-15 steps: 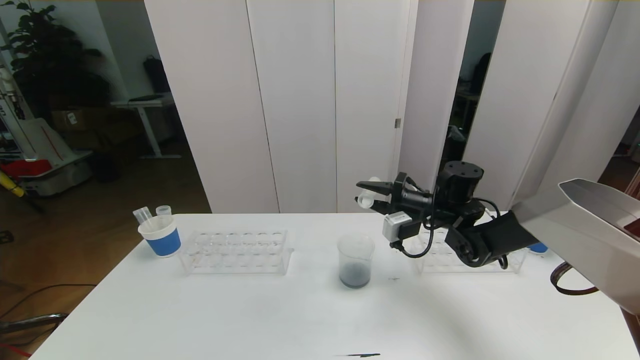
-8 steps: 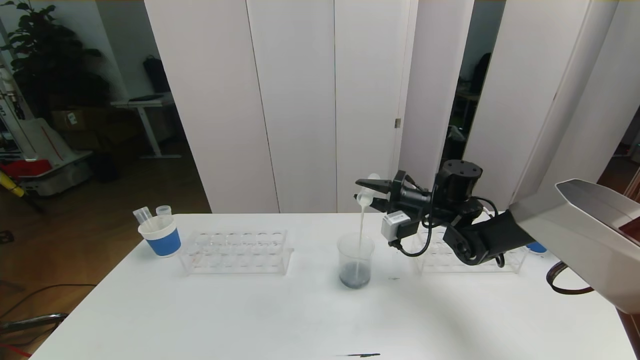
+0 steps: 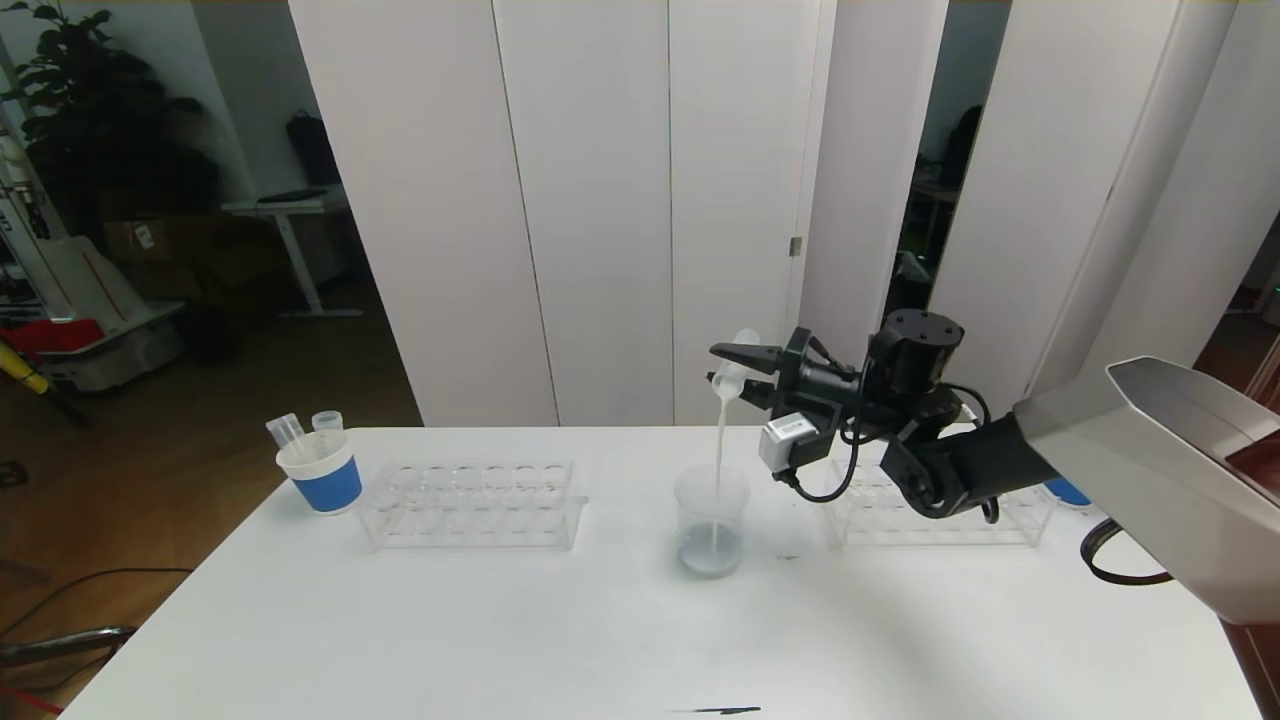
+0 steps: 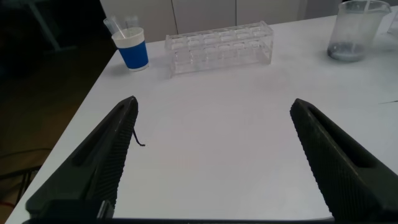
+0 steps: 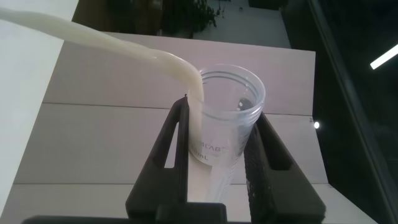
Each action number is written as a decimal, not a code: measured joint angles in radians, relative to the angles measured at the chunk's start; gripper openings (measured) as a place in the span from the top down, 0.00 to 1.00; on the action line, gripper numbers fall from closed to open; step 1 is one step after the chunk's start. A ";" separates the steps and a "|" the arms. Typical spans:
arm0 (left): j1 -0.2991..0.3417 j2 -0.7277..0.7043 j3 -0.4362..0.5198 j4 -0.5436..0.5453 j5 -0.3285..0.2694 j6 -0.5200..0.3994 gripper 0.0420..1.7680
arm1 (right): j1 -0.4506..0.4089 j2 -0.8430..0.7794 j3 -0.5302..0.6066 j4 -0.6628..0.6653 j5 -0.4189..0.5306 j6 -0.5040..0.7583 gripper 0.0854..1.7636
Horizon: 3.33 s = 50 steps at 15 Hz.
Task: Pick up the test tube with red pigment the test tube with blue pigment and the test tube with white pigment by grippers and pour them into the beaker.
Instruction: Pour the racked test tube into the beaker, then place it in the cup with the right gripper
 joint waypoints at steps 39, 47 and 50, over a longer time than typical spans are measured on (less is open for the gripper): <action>0.000 0.000 0.000 0.000 0.000 0.000 0.01 | 0.039 -0.074 -0.115 -0.039 -0.386 0.117 0.70; 0.001 0.000 0.000 0.000 0.000 0.000 0.01 | 0.081 -0.109 -0.114 -0.048 -1.033 0.598 0.70; 0.000 0.000 0.000 0.000 0.000 0.000 0.01 | 0.098 -0.132 -0.073 -0.036 -1.214 0.780 0.70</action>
